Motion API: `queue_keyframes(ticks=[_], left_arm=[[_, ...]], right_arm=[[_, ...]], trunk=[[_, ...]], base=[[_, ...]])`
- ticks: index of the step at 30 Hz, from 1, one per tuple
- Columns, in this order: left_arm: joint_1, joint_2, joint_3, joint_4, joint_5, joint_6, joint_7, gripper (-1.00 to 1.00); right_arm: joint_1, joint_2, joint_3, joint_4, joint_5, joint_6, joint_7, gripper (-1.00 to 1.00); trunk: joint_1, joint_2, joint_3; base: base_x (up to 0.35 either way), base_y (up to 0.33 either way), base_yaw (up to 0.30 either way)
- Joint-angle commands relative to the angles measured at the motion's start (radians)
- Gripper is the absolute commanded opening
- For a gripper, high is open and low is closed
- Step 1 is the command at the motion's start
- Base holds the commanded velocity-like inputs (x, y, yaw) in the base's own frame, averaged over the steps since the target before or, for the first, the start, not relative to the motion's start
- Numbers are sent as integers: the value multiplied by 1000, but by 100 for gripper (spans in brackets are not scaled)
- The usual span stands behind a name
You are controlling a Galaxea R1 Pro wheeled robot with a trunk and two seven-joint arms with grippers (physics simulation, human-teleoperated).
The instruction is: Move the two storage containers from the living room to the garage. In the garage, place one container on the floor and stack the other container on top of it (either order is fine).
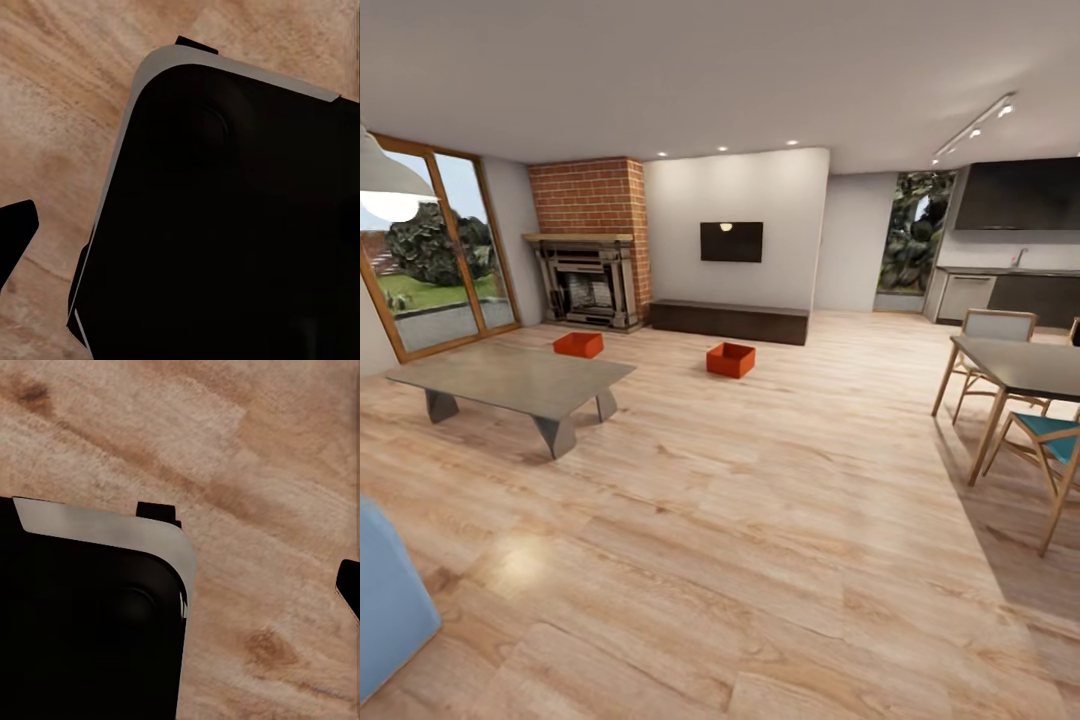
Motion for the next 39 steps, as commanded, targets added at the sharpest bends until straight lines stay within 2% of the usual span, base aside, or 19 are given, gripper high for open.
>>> queue_keyframes(ticks=[1, 39], left_arm=[[0, 0, 0, 0, 3, -2, 1, 100], [0, 0, 0, 0, 3, -2, 1, 100]], right_arm=[[-1, 0, 9, 3, -10, -6, -1, 100], [-1, 0, 9, 3, -10, -6, -1, 100]], trunk=[[1, 0, -1], [1, 0, -1]], base=[[325, 0, 0], [325, 0, 0]])
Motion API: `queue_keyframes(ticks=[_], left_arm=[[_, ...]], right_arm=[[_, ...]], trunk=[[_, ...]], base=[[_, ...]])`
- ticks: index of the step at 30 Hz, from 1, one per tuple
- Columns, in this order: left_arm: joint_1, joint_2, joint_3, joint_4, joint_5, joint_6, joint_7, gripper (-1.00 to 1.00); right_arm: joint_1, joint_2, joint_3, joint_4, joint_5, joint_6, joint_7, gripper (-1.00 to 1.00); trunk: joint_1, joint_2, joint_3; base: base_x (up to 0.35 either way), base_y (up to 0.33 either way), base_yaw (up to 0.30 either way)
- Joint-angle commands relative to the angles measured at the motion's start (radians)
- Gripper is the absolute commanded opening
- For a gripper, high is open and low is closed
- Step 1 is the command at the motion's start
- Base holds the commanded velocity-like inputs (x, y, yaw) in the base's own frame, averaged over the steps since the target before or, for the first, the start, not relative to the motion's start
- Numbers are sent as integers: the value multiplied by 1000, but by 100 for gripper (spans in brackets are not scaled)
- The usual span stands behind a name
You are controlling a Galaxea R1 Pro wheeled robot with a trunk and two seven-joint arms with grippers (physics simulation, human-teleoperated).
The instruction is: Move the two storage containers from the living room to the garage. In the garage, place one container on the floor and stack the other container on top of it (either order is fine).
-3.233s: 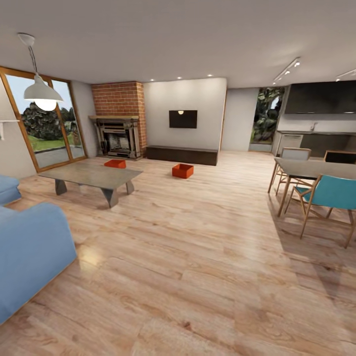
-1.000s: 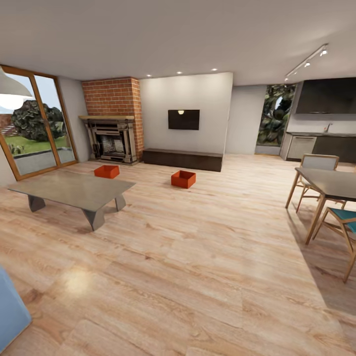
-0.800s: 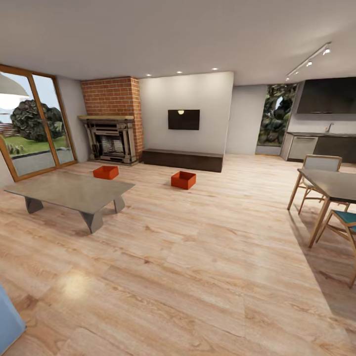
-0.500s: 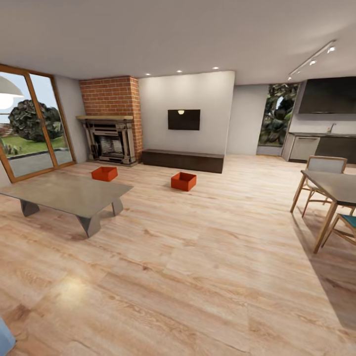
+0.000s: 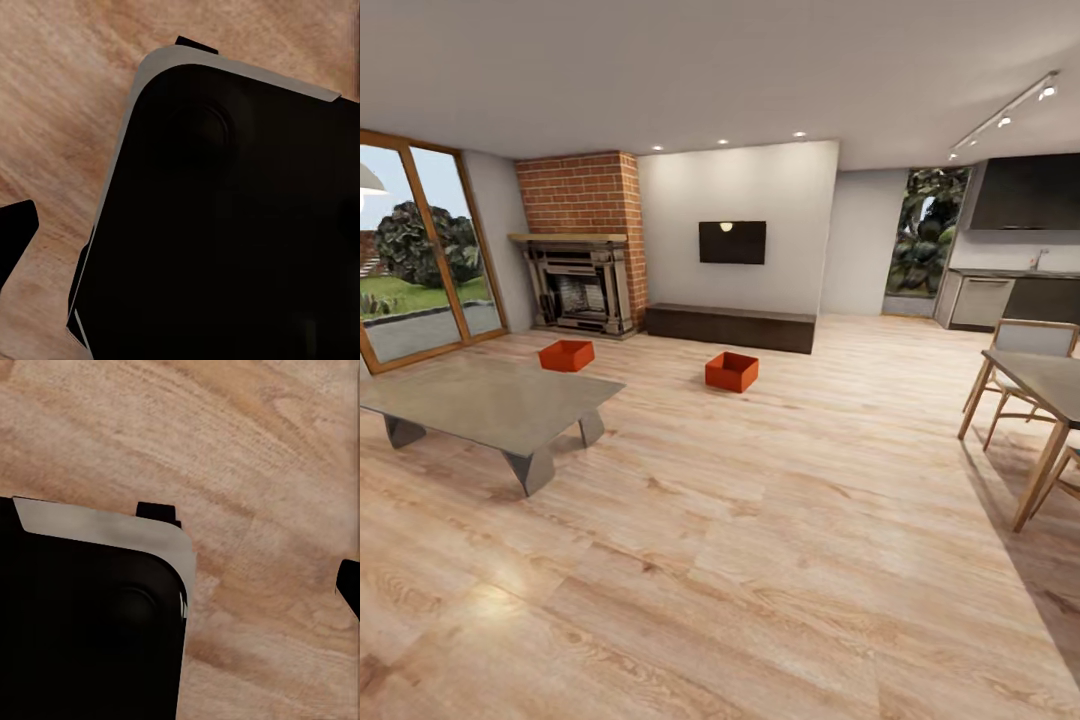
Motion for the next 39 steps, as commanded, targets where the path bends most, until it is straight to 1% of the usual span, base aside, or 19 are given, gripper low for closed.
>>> queue_keyframes(ticks=[1, 39], left_arm=[[0, 0, 0, 0, 3, -2, 1, 100], [0, 0, 0, 0, 4, -2, 1, 100]], right_arm=[[-1, 0, 9, 3, -10, -6, -1, 100], [-1, 0, 9, 3, -9, -6, -1, 100]], trunk=[[1, 0, -1], [1, 0, -1]], base=[[325, 0, 0], [325, 0, 0]])
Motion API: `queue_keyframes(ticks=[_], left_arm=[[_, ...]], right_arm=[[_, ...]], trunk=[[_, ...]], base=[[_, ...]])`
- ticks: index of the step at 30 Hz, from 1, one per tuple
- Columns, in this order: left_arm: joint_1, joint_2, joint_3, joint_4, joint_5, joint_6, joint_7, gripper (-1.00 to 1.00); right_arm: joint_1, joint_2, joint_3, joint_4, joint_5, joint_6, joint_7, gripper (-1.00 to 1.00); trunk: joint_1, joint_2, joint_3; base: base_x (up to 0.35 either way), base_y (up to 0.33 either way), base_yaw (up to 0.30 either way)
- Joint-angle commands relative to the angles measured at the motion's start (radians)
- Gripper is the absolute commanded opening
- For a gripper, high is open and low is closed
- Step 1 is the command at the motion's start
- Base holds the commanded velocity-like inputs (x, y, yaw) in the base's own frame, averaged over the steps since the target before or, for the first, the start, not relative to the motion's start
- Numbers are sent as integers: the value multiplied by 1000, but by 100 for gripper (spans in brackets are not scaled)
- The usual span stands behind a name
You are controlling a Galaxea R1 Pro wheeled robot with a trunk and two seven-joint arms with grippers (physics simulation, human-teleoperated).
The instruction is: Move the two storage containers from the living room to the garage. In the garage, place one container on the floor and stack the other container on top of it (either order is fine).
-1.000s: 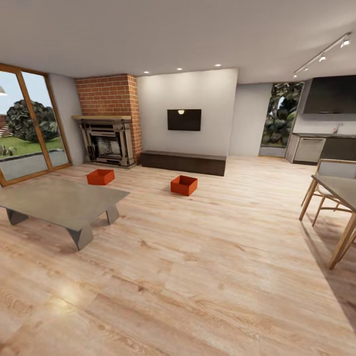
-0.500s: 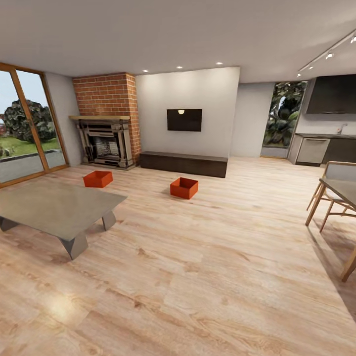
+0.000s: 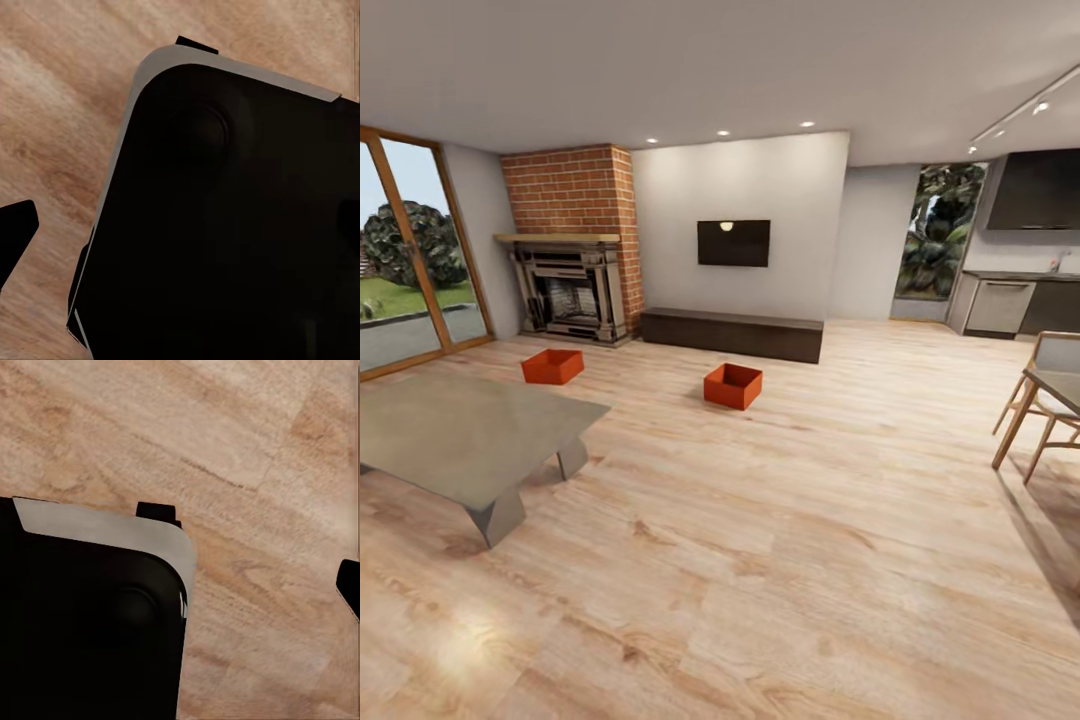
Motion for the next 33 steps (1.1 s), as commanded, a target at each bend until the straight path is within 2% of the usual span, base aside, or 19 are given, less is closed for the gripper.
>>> queue_keyframes(ticks=[1, 33], left_arm=[[0, 0, 0, -1, 3, -2, 1, 100], [0, 0, 0, -1, 2, -1, 1, 100]], right_arm=[[-1, 0, 9, 3, -10, -6, -1, 100], [-1, 0, 9, 3, -10, -6, -1, 100]], trunk=[[1, 0, -1], [1, 0, -1]], base=[[325, 0, 0], [325, 0, 0]])
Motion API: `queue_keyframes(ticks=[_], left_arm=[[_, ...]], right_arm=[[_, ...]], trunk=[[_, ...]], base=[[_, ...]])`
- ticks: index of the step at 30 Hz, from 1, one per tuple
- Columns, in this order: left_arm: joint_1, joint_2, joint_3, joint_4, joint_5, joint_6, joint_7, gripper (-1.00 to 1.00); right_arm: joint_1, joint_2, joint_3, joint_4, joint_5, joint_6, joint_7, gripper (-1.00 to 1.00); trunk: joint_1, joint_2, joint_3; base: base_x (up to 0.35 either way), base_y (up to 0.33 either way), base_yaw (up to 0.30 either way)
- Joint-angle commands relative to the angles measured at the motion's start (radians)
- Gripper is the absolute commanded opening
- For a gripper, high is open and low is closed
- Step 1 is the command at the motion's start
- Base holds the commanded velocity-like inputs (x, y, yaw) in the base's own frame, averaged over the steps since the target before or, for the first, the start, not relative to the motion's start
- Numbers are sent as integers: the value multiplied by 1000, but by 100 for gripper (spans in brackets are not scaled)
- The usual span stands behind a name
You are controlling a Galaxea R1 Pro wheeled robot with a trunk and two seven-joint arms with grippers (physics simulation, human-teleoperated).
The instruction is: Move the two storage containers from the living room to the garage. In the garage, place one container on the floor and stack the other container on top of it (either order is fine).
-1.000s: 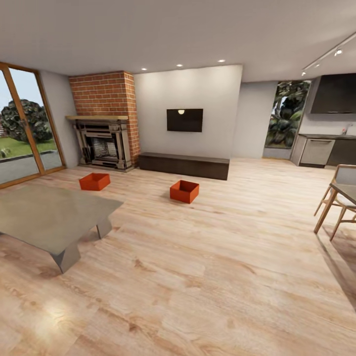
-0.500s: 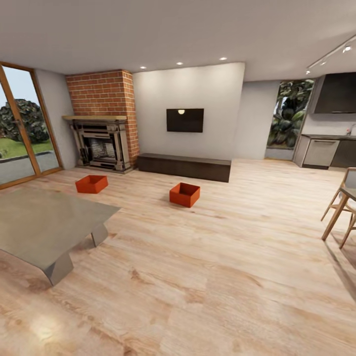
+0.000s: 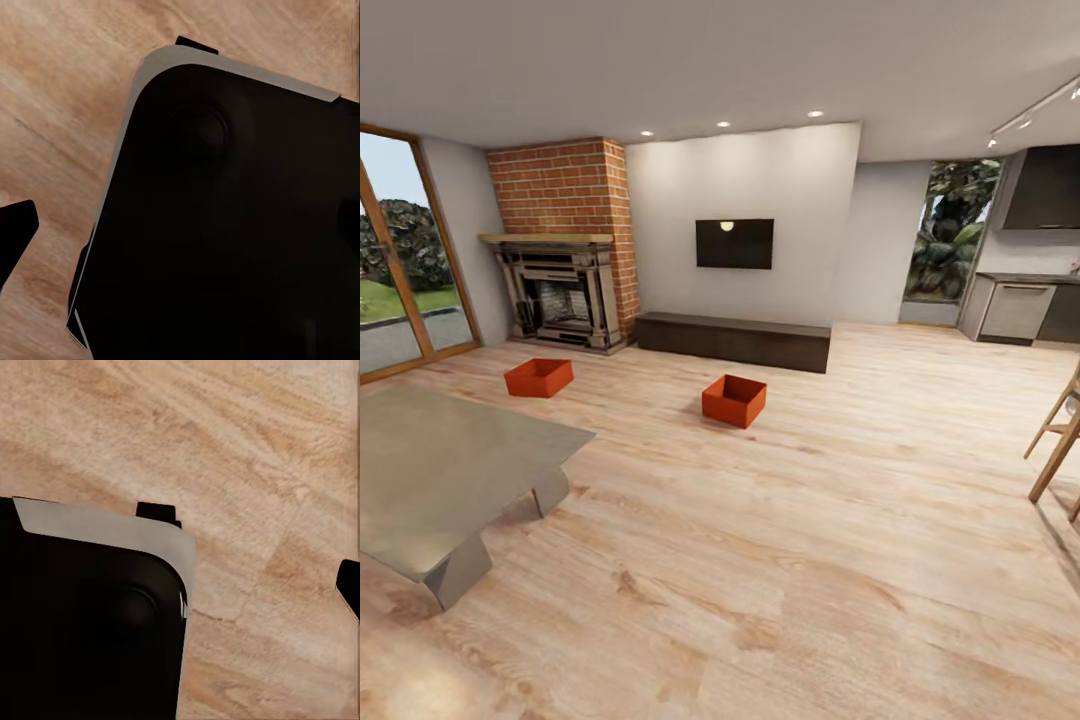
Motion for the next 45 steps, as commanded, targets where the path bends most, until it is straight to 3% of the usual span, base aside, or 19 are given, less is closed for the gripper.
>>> queue_keyframes(ticks=[1, 45], left_arm=[[0, 0, 0, 0, 3, -2, 1, 100], [0, -1, 0, 0, 3, -3, 1, 100]], right_arm=[[-1, 0, 9, 3, -10, -6, -1, 100], [-1, 0, 9, 3, -9, -6, -1, 100]], trunk=[[1, 0, -1], [1, 0, -1]], base=[[325, 0, 0], [325, 0, 0]])
